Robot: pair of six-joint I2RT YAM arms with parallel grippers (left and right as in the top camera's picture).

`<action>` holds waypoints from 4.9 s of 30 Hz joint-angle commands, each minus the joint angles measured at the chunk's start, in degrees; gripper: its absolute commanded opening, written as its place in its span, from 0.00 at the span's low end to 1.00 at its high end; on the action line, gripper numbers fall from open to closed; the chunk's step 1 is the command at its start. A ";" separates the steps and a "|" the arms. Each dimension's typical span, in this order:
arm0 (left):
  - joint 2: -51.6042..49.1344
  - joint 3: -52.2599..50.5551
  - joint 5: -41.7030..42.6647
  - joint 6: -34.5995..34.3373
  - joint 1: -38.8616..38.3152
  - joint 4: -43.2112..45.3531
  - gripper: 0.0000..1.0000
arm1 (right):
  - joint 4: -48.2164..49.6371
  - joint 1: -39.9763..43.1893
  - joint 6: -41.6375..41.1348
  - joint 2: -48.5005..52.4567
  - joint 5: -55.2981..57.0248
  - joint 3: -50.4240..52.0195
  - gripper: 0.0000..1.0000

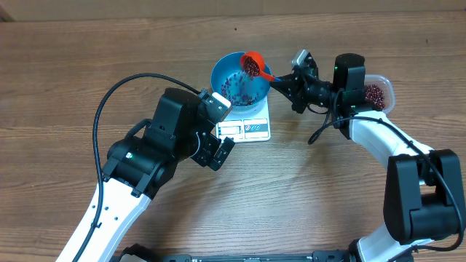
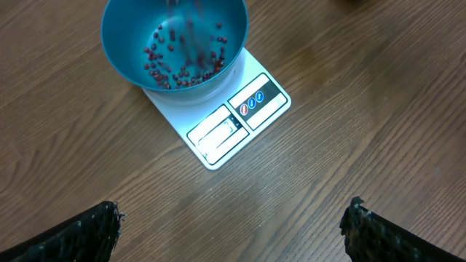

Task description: Scoop item into bowl and weigh 150g on scale

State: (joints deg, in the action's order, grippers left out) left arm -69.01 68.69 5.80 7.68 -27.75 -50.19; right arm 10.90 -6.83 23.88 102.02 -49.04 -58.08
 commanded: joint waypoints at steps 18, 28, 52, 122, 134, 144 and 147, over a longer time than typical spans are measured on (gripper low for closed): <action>0.02 -0.07 0.00 1.09 0.20 0.04 1.00 | 5.18 0.09 22.95 0.02 2.14 -0.85 0.04; 0.02 -0.07 0.00 1.09 0.20 0.04 0.99 | 5.05 0.09 19.74 0.00 2.08 -0.85 0.04; 0.02 -0.07 0.00 1.09 0.20 0.04 1.00 | -26.62 10.69 -6.12 -26.14 32.92 -0.87 0.04; 0.02 -0.07 0.00 1.09 0.20 0.04 1.00 | -35.60 17.20 -6.36 -15.89 41.27 -0.37 0.04; 0.02 -0.07 0.00 1.09 0.20 0.04 0.99 | -35.47 17.20 -6.36 -15.89 41.27 -0.37 0.11; 0.02 -0.07 0.00 1.09 0.20 0.04 1.00 | -35.39 17.20 -6.78 -15.89 41.27 -0.37 0.20; 0.02 -0.07 0.00 1.09 0.20 0.04 1.00 | -35.39 17.20 -7.43 -15.89 41.24 -0.37 0.04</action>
State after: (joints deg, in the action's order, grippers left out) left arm -69.01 68.69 5.78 7.68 -27.75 -50.19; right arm -24.88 10.11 17.52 86.48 -7.49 -58.08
